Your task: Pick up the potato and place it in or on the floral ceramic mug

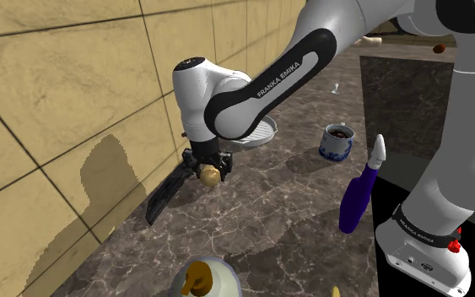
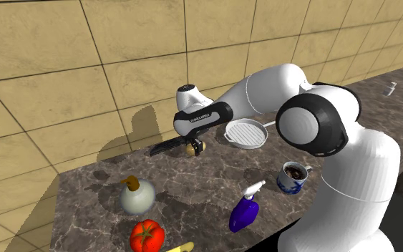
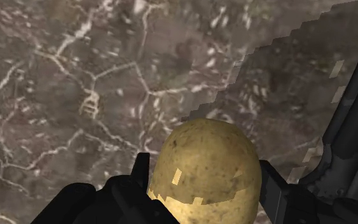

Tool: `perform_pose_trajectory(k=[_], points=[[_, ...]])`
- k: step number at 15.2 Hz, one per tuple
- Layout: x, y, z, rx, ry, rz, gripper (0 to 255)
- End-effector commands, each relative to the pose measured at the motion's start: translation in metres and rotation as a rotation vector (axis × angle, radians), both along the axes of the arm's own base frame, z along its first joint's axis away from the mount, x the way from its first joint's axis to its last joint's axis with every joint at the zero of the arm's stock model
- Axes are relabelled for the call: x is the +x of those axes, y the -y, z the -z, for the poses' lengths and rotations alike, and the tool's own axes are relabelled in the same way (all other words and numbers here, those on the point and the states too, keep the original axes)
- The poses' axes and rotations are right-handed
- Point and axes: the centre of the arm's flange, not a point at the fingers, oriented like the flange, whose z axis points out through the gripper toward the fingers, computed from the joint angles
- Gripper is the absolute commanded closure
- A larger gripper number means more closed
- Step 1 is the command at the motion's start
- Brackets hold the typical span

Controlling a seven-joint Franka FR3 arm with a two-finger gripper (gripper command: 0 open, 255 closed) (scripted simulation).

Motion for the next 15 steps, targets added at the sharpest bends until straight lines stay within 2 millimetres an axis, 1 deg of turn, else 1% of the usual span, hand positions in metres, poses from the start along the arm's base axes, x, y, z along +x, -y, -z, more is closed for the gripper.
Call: perform_pose_trajectory(k=[1, 3, 15], points=[[0.000, 0.000, 0.000, 0.000, 0.000, 0.000, 255], [0.000, 0.000, 0.000, 0.000, 0.000, 0.000, 255], [0.000, 0.000, -0.063, 0.000, 0.000, 0.000, 255]])
